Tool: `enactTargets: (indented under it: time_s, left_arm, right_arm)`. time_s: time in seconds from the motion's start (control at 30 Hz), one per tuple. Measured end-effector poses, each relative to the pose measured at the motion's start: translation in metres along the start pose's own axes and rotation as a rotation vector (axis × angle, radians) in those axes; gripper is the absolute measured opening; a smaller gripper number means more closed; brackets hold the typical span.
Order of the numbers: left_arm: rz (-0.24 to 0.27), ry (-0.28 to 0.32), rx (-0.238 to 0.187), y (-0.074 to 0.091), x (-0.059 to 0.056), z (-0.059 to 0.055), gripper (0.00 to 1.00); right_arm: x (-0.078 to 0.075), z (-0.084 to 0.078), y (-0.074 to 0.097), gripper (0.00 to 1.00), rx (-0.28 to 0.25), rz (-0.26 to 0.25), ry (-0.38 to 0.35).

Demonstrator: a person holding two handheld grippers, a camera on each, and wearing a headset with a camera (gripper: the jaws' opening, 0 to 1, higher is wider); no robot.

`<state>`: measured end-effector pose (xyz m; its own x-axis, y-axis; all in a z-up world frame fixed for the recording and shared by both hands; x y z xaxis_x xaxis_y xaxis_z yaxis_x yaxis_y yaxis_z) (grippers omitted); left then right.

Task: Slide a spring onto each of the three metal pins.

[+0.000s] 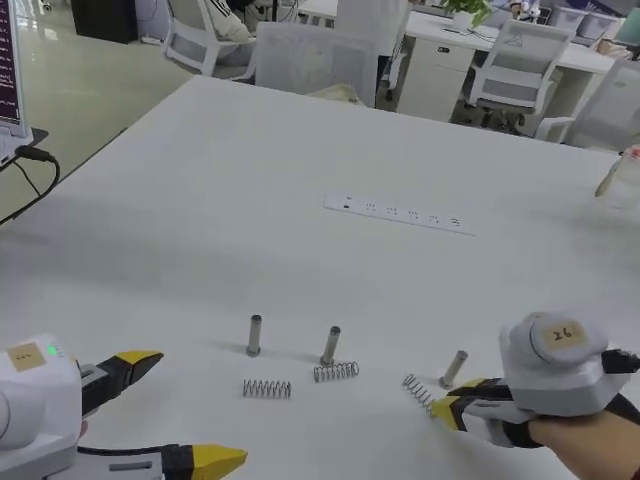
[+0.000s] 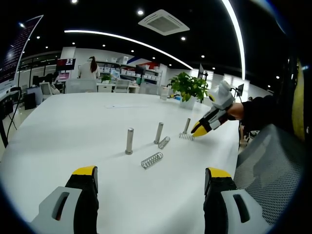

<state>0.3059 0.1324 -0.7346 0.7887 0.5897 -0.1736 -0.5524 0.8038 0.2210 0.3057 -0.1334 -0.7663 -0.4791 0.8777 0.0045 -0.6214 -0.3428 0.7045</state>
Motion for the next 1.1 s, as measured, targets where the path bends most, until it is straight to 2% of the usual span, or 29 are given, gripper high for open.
enactTargets:
  time_s: [0.37,1.1]
  left_arm:
    - [0.003,0.004,-0.001,0.0,0.0,0.0,0.88]
    - [0.002,0.007,0.001,0.0,0.001,-0.001,0.87]
  right_arm:
    - [0.006,-0.001,-0.008,0.13,0.02,0.021,0.028]
    - [0.006,-0.006,-0.014,0.11,0.051,0.022,0.068]
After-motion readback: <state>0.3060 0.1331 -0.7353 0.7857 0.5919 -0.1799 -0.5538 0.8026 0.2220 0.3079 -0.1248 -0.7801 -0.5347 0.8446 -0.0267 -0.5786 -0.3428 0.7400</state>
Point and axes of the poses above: the centre of the closed fingertips' face, and the gripper's own axes: y roughly backward along the fingers, x roughly to its left, z roughly out of its top, the point moved 2 cm from there along y, roughly backward along the fingers, and after that the axes turned 6 degrees about -x, right-handed, at the moved point
